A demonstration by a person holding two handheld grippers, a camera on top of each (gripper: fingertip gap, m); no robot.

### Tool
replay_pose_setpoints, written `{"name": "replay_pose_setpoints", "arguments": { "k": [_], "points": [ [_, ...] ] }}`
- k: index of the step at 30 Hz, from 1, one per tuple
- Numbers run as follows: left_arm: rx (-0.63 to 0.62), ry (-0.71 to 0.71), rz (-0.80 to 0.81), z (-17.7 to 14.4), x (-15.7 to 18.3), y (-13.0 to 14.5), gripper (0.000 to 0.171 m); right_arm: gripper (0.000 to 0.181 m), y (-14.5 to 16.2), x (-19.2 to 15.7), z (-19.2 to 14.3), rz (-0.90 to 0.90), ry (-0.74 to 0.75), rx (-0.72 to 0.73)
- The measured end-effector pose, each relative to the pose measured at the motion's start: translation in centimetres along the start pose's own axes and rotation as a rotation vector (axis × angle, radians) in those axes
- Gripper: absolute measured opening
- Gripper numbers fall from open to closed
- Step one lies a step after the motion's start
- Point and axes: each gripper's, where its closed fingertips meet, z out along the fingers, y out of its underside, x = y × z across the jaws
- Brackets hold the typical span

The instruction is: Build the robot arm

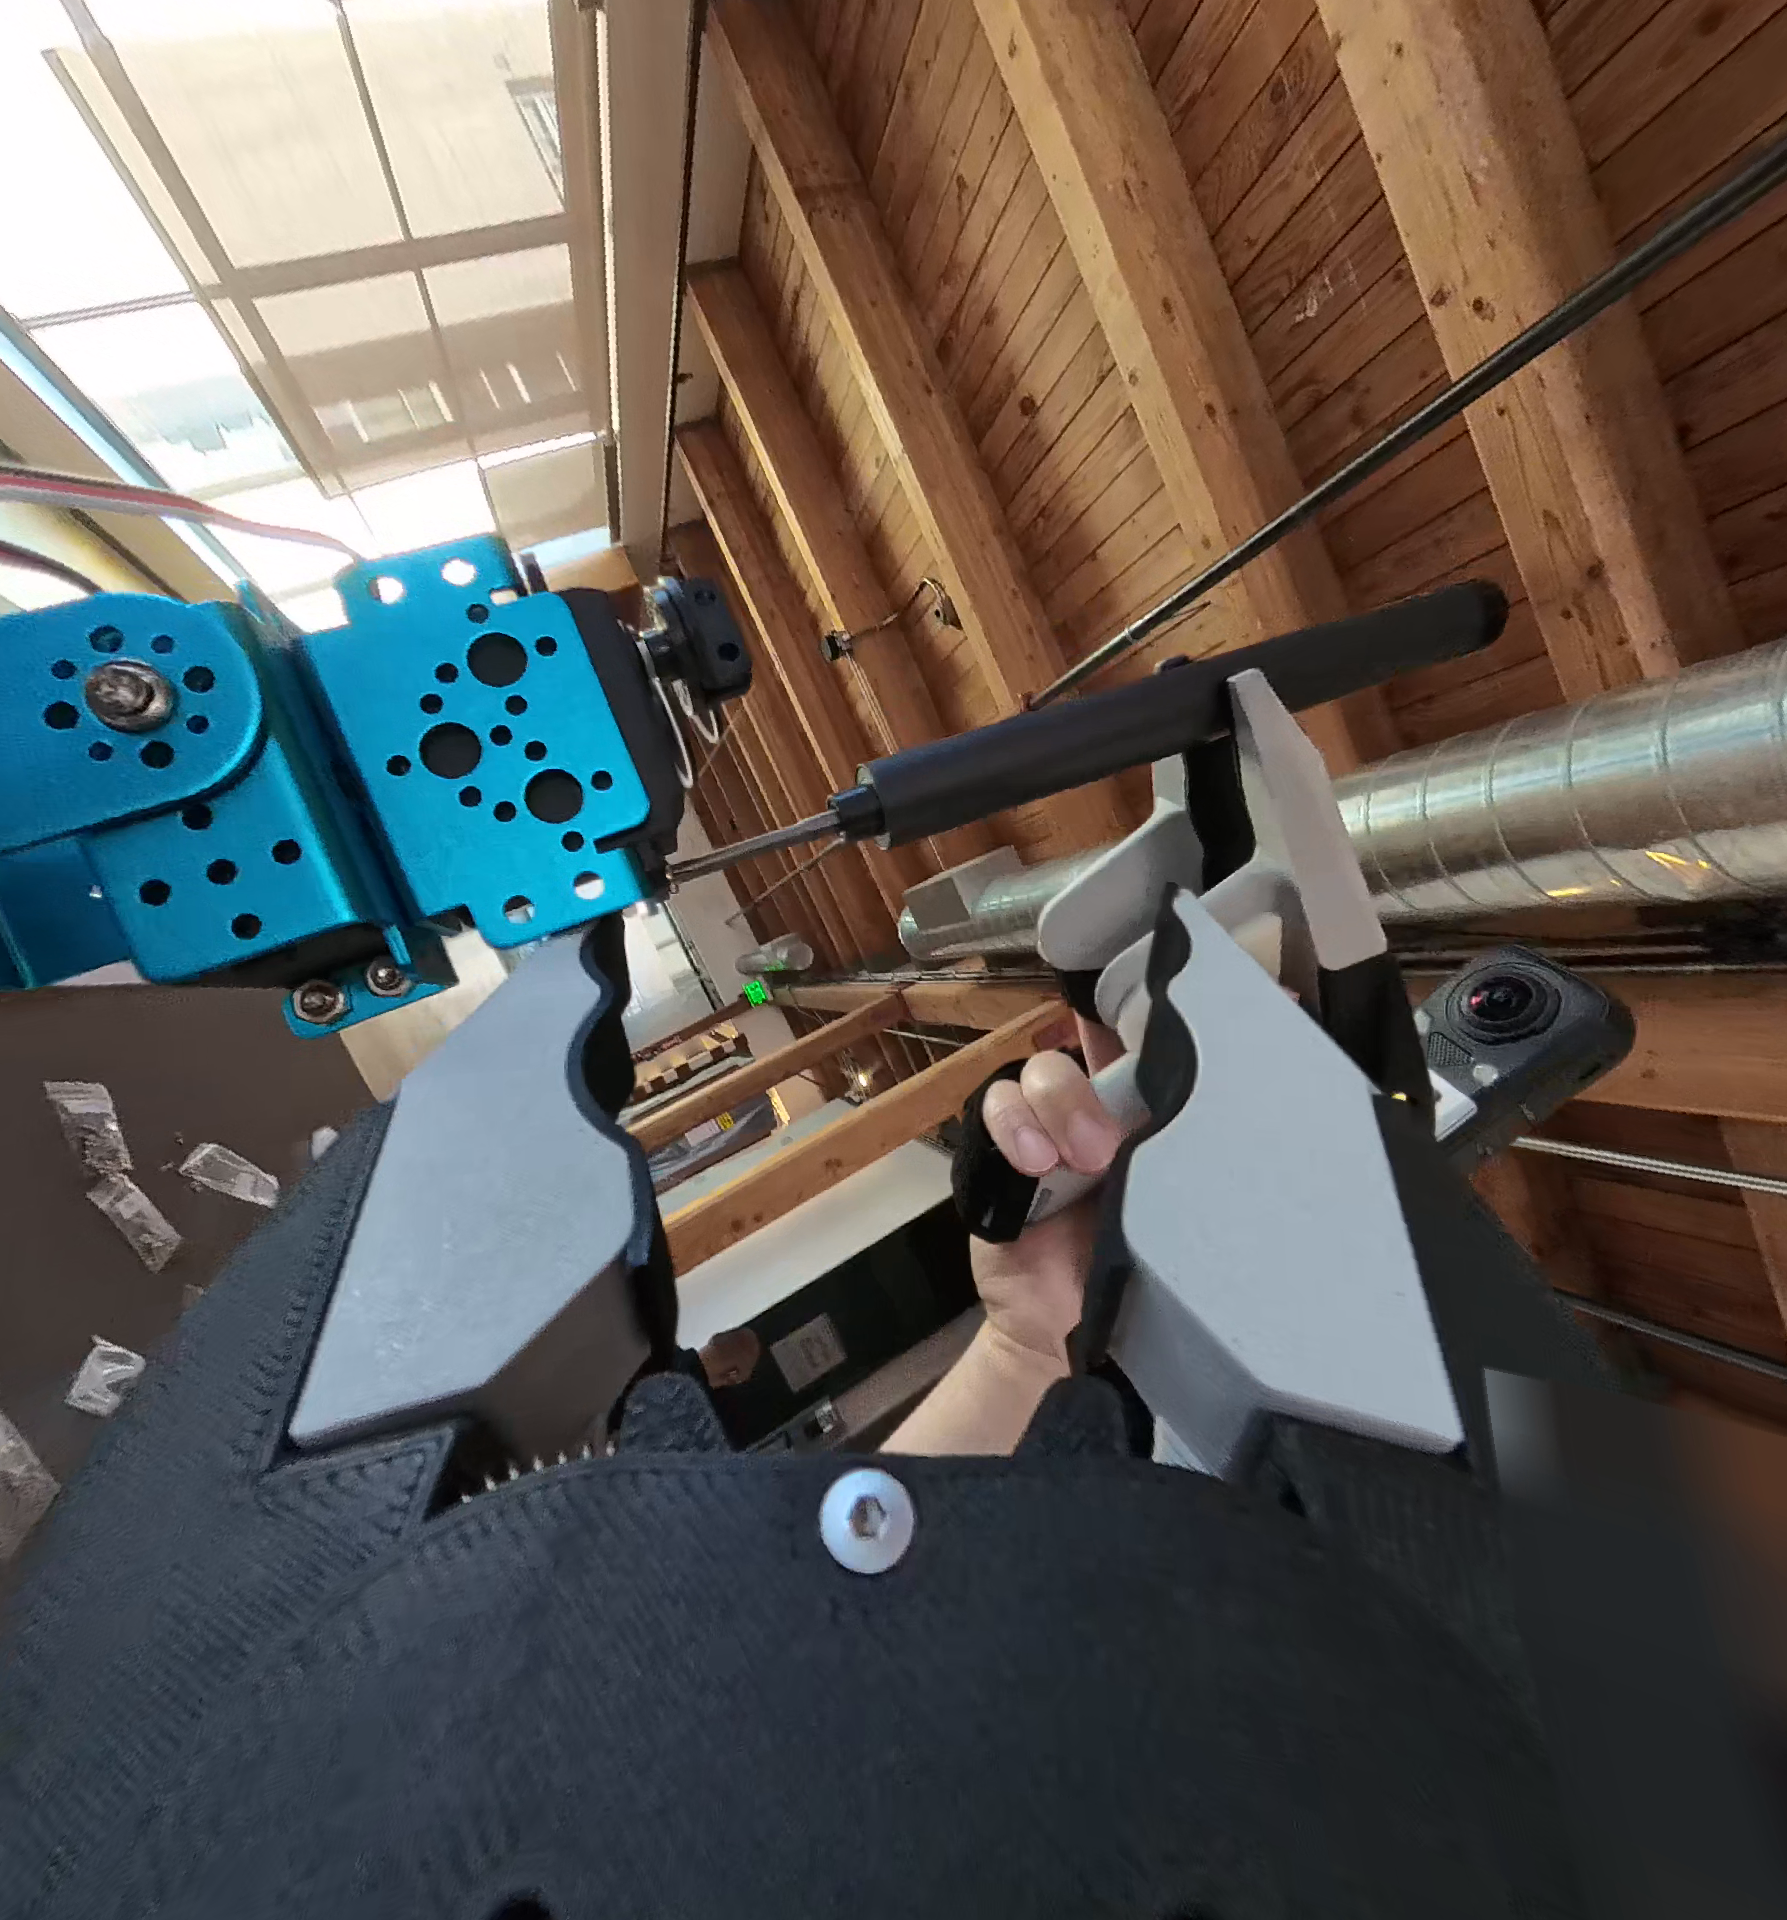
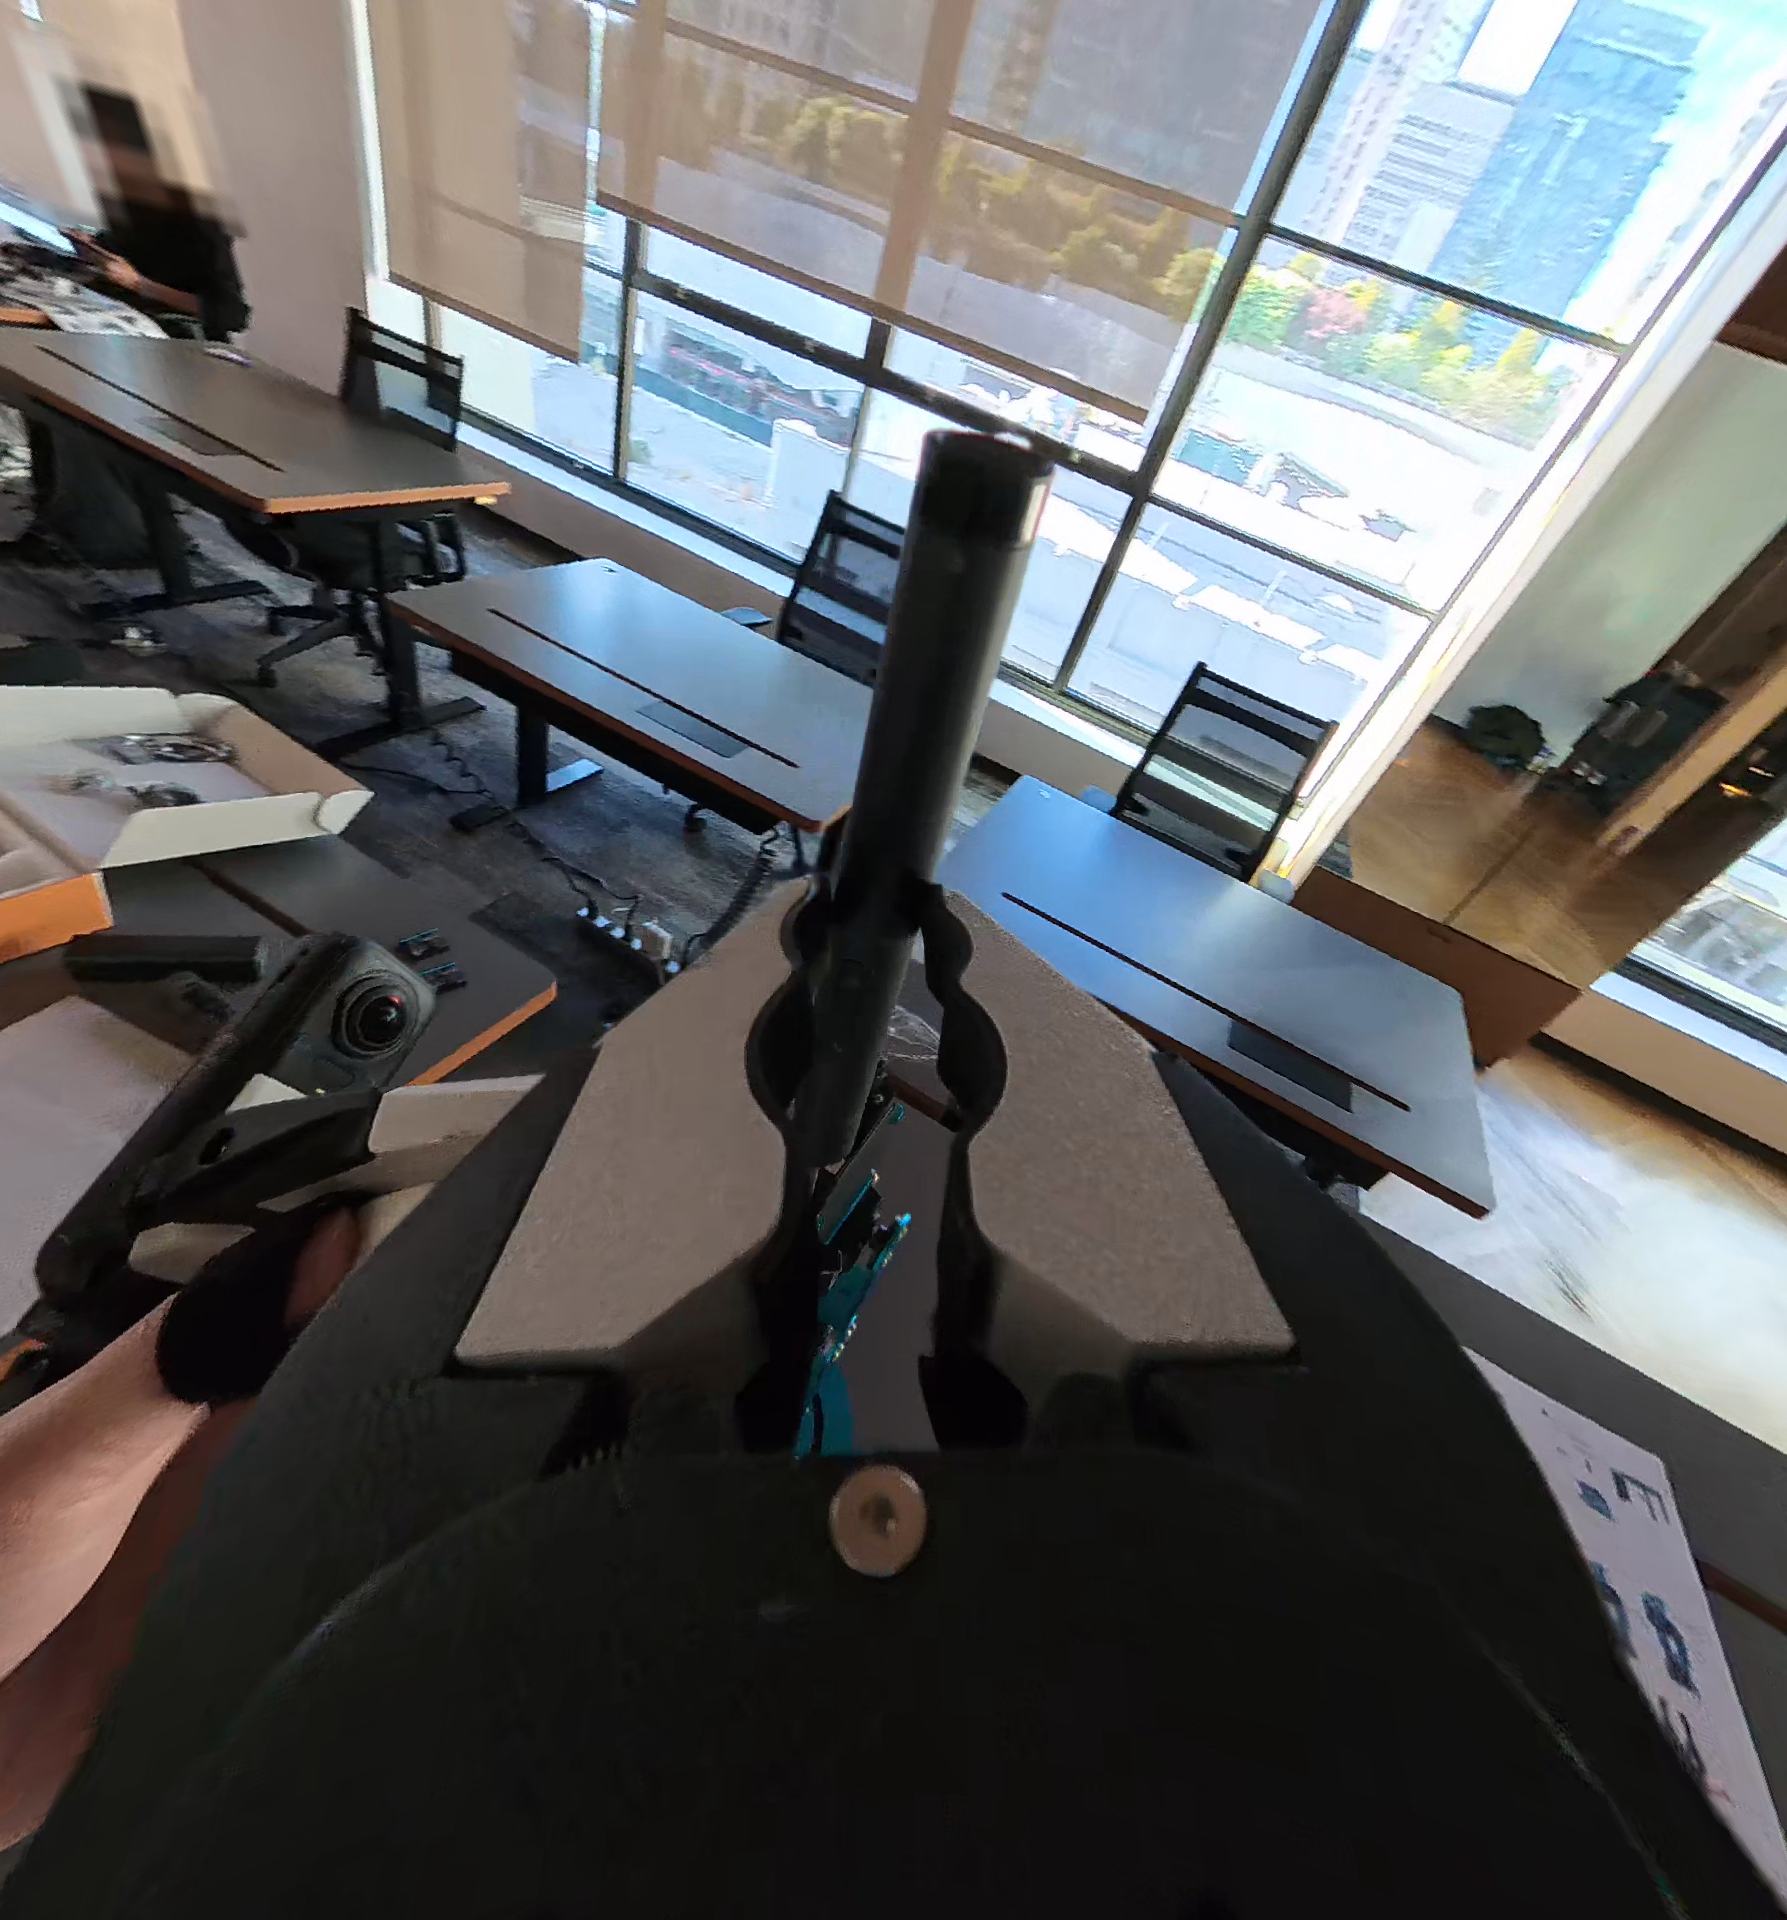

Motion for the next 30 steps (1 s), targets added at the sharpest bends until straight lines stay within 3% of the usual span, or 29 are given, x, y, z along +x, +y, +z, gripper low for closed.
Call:
{"name": "replay_pose_setpoints", "arguments": {
  "k": [9, 19, 30],
  "points": [
    [-0.075, 0.054, -0.081, -0.3, 0.4, -0.1, 0.105, 0.016, 0.0, 0.3, 0.2, 0.052, 0.191, -0.054],
    [-0.125, 0.079, -0.093, -0.6, 0.4, -0.7, 0.103, 0.015, -0.3, 0.0, 0.7, 0.132, 0.304, -0.051],
    [-0.153, 0.096, -0.115, -1.2, 0.5, -1.4, 0.101, 0.016, -0.5, -0.3, 1.3, 0.118, 0.251, -0.030]
  ]
}}
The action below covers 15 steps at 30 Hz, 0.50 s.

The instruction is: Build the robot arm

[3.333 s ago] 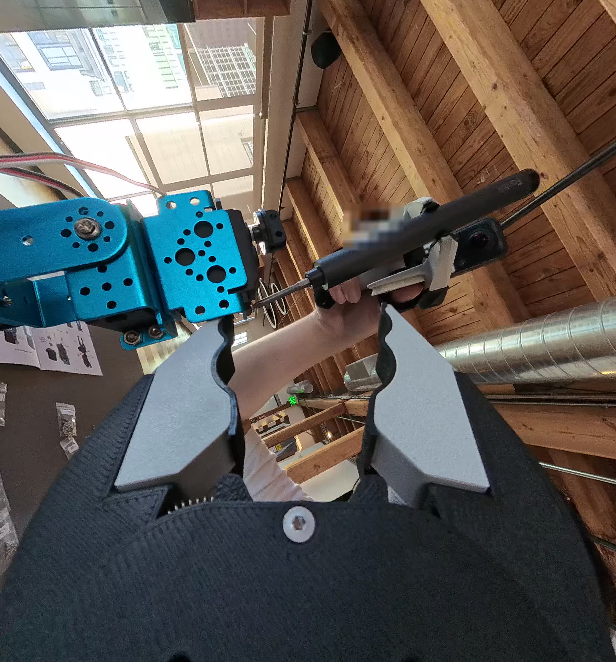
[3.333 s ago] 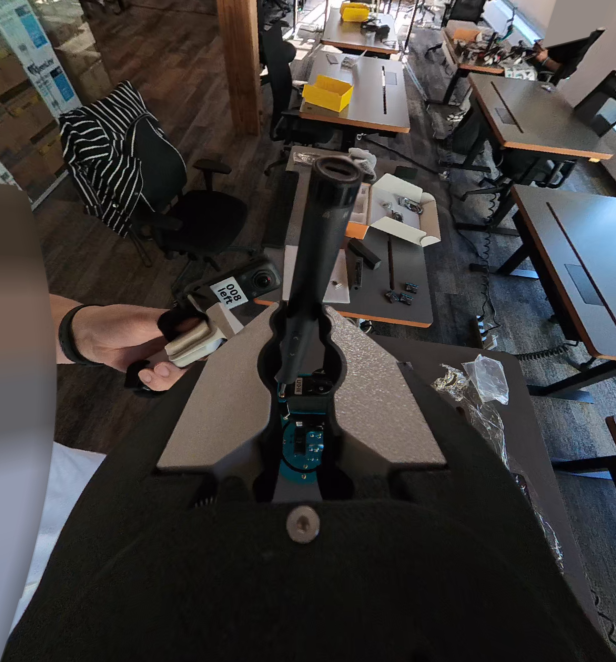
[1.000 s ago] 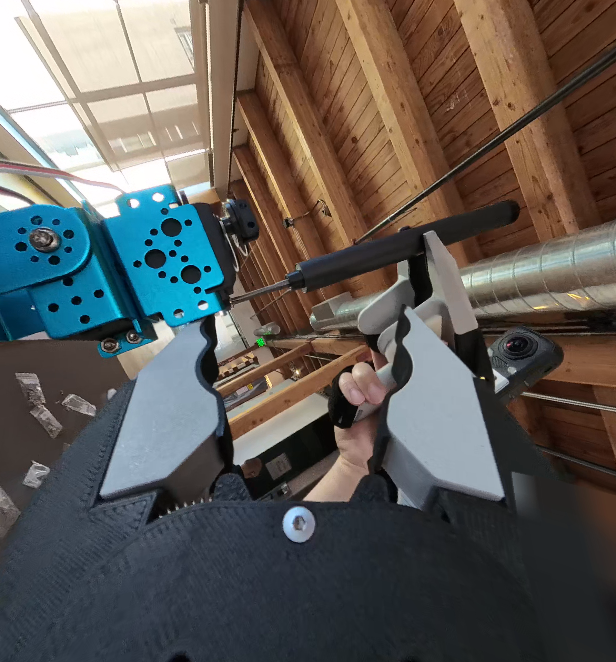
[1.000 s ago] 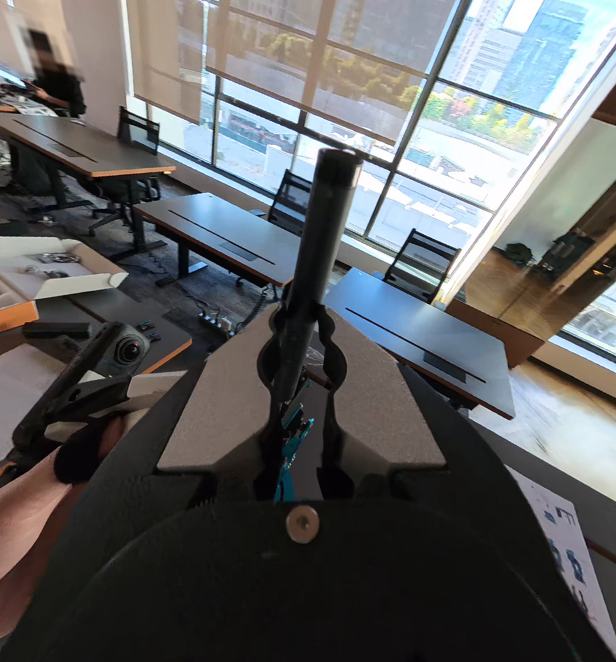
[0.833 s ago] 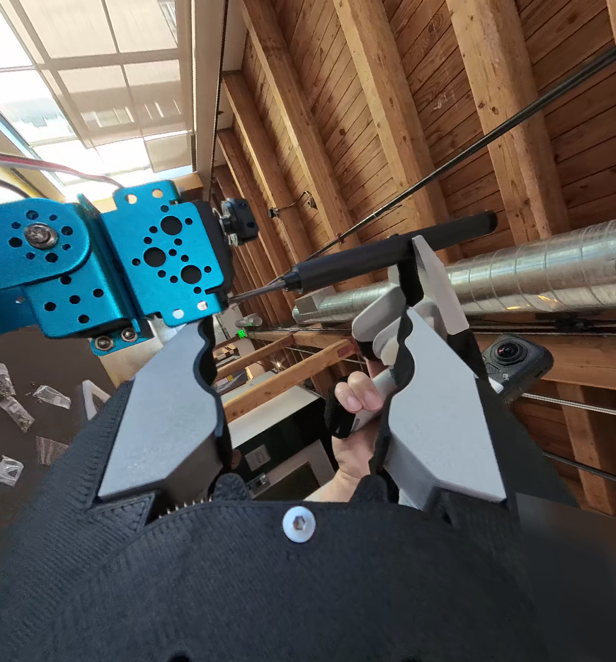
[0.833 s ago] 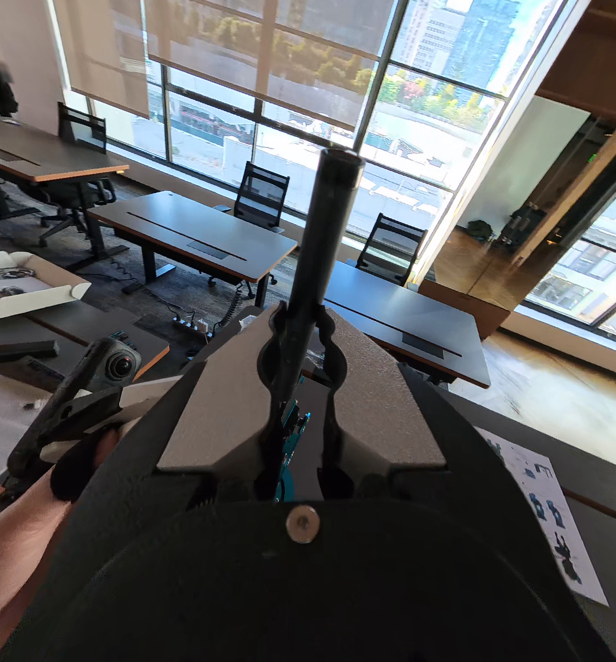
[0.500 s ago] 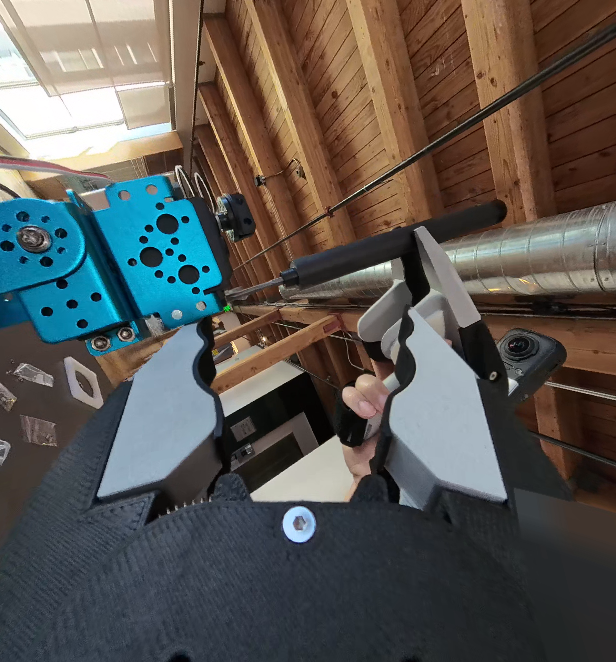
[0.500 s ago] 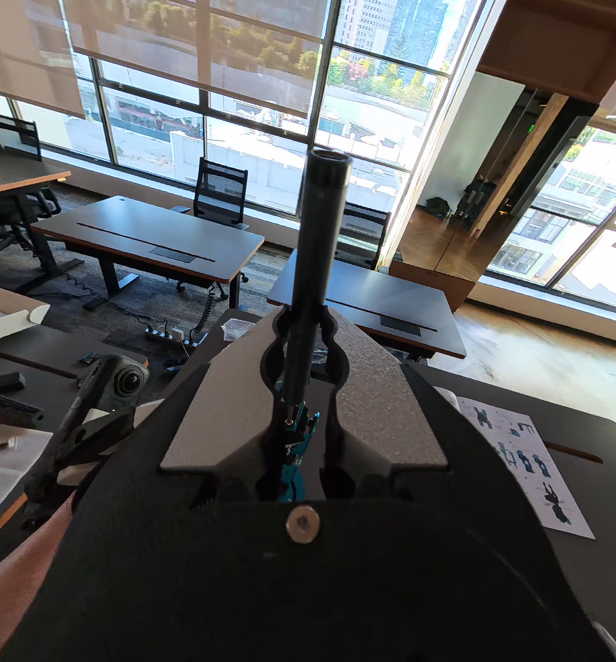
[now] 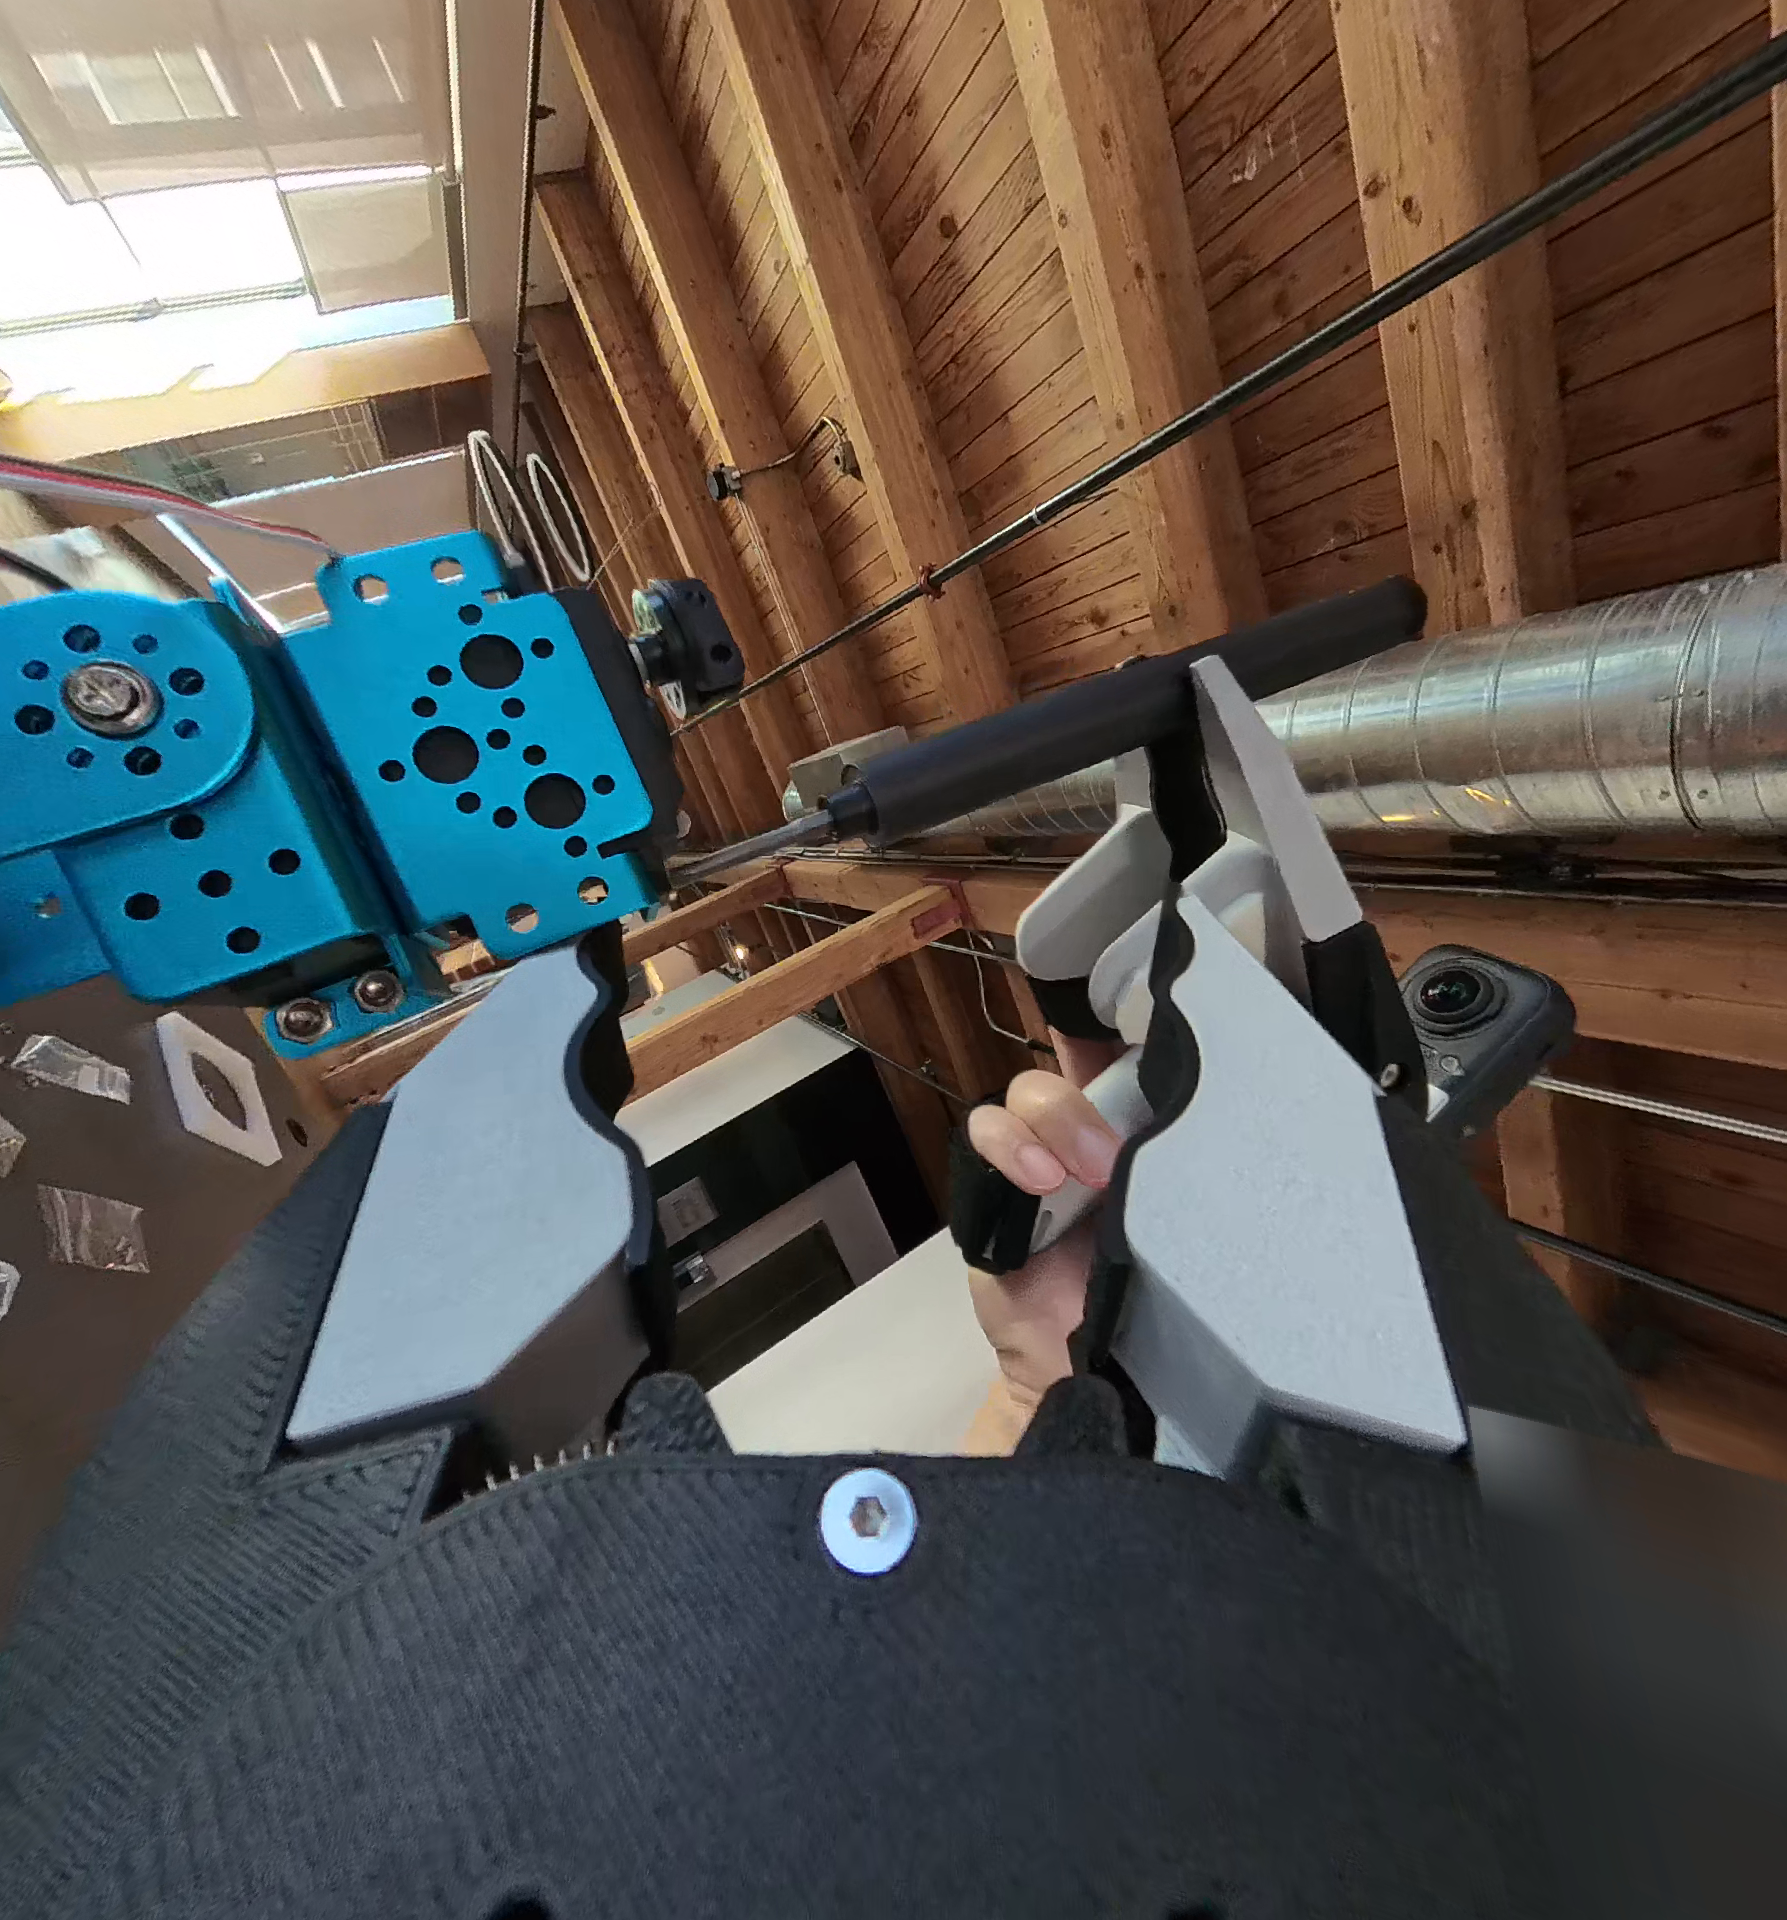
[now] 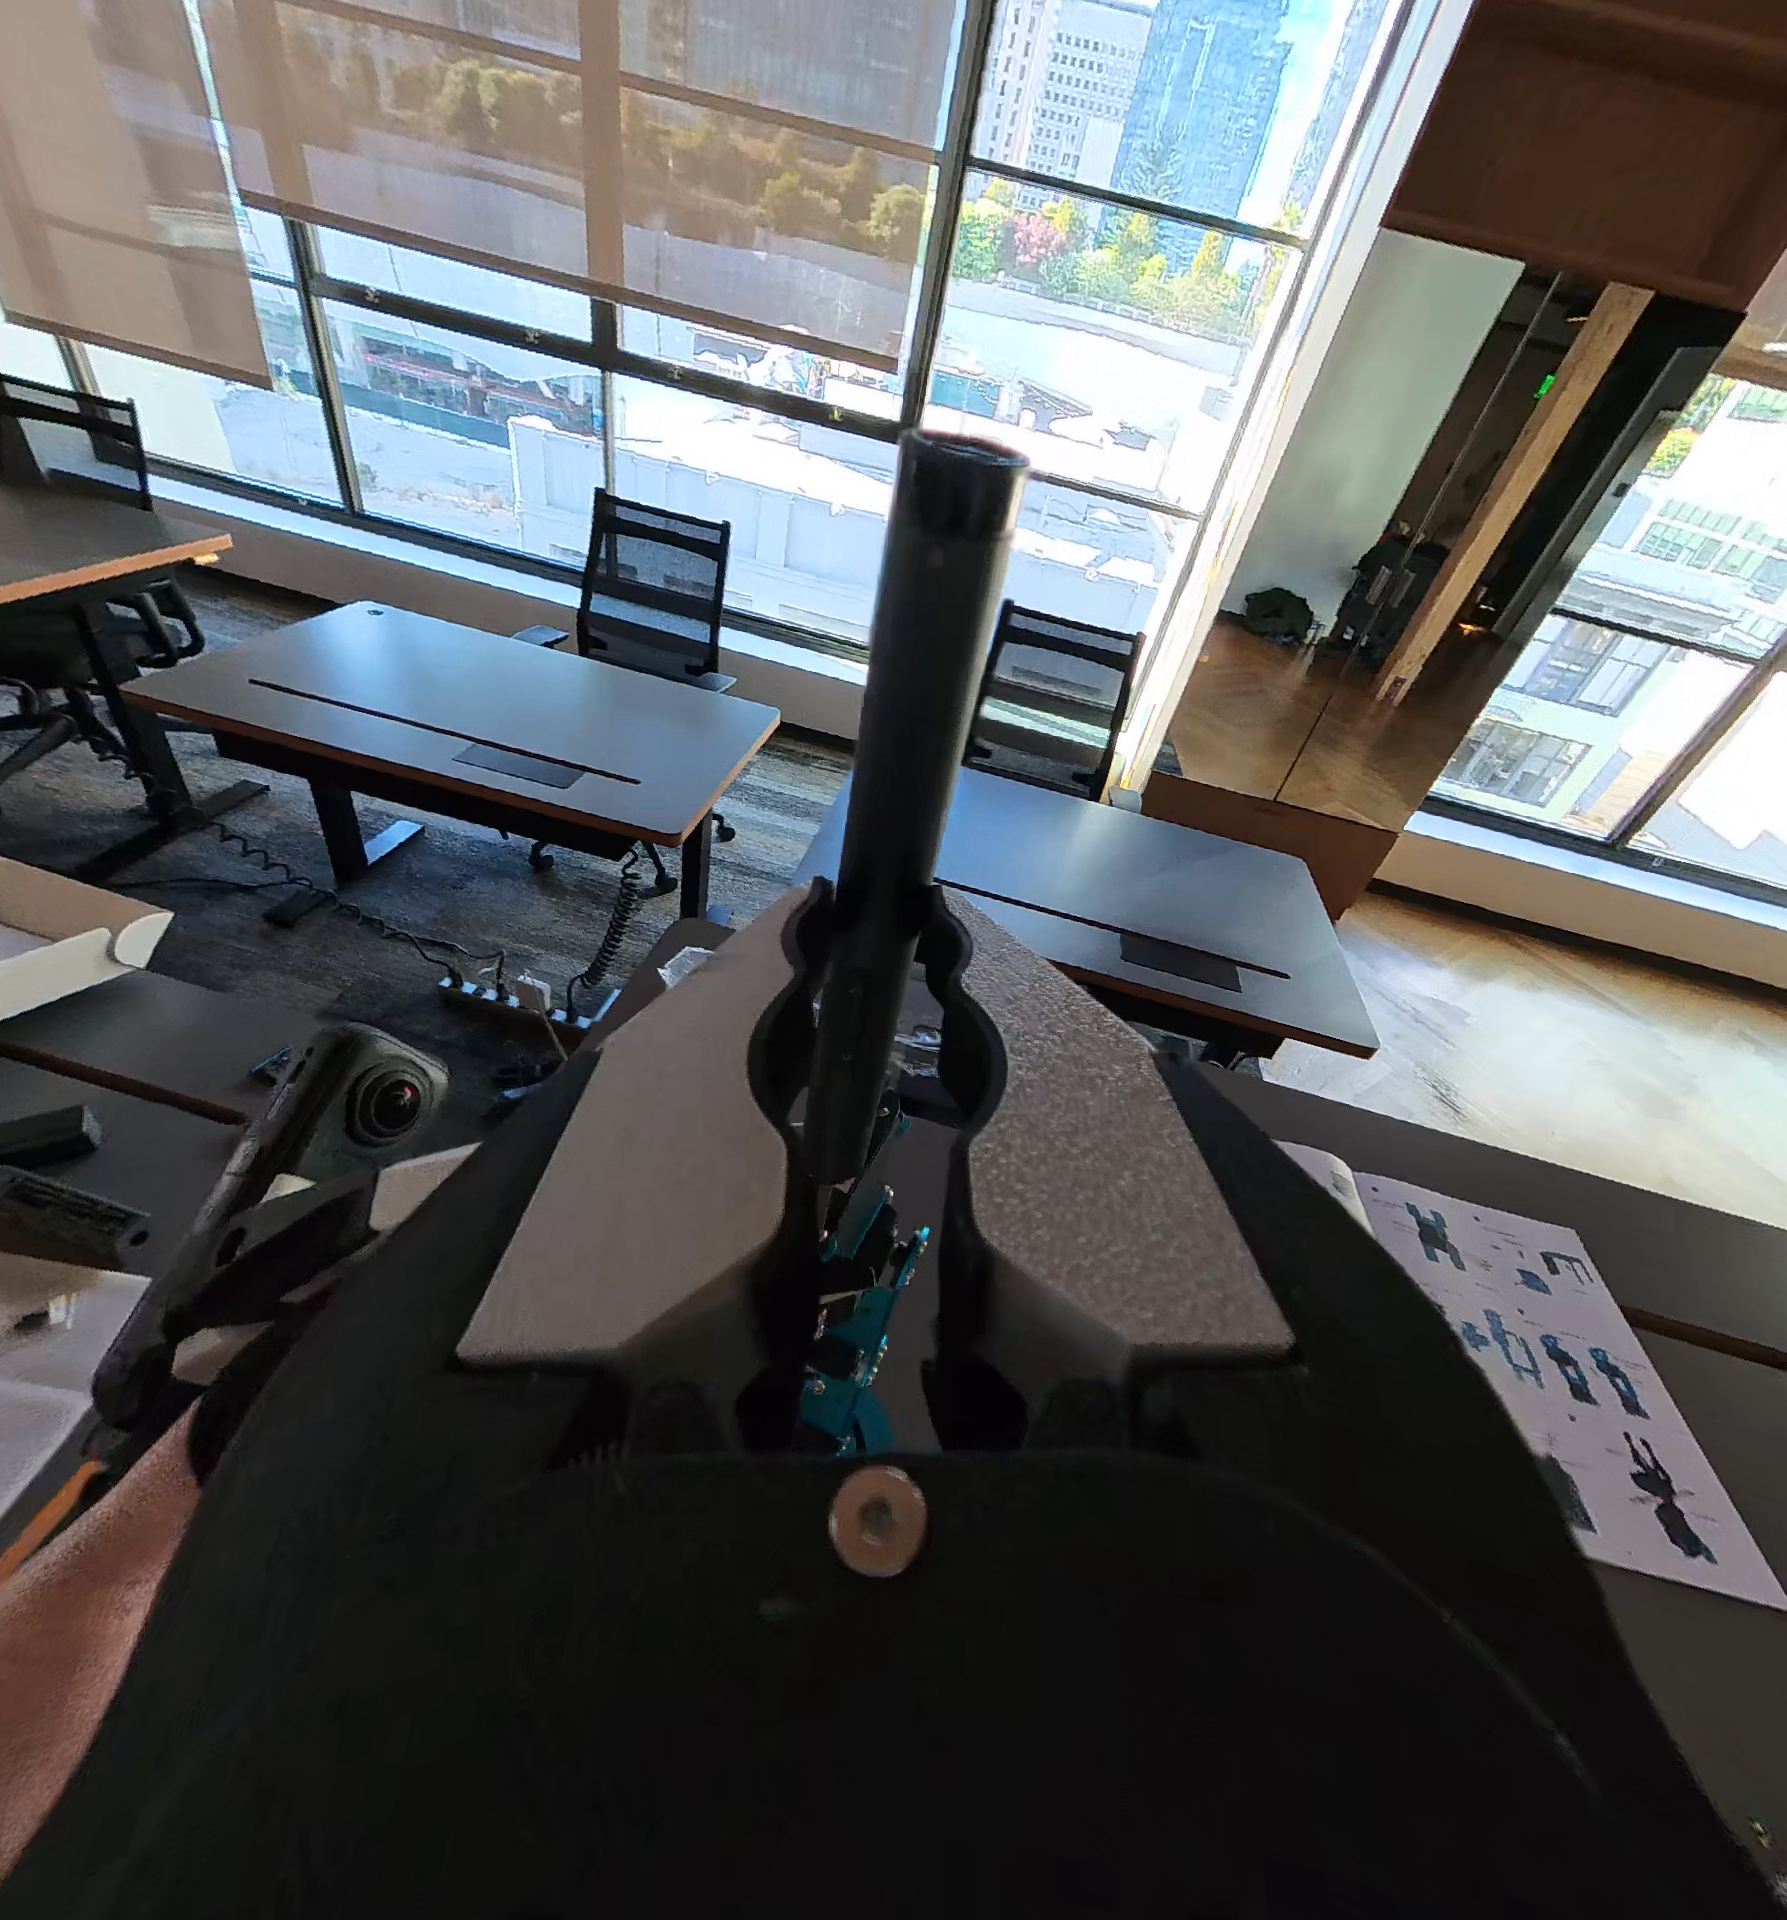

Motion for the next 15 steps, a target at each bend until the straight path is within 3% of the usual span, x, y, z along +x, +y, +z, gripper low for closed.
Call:
{"name": "replay_pose_setpoints", "arguments": {
  "k": [15],
  "points": [
    [-0.016, -0.012, 0.015, -0.9, 0.0, -1.0, 0.093, 0.017, -0.3, -1.4, 0.8, -0.096, -0.229, 0.023]
  ]
}}
